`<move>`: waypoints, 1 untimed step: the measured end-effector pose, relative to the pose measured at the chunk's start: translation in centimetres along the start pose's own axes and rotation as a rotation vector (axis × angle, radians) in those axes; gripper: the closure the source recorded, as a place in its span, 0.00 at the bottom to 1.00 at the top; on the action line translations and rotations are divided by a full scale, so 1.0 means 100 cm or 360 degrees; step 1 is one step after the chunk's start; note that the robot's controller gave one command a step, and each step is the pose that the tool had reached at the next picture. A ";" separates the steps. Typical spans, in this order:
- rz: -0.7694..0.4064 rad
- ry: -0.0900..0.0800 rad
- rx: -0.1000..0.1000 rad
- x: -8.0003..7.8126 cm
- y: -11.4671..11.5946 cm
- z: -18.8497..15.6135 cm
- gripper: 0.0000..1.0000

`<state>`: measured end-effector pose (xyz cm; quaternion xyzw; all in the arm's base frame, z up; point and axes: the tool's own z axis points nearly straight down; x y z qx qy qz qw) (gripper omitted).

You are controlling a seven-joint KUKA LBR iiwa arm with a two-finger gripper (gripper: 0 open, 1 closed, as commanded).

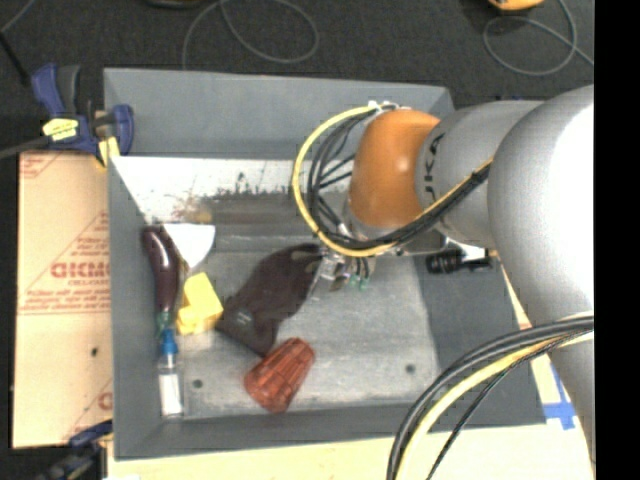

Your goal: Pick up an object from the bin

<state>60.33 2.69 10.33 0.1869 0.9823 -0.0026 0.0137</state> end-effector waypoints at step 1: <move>-0.0073 0.0003 0.0001 -0.013 0.000 -0.101 1.00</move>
Offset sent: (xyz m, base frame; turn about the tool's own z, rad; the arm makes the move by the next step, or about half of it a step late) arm 0.0000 0.0000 0.0000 0.0000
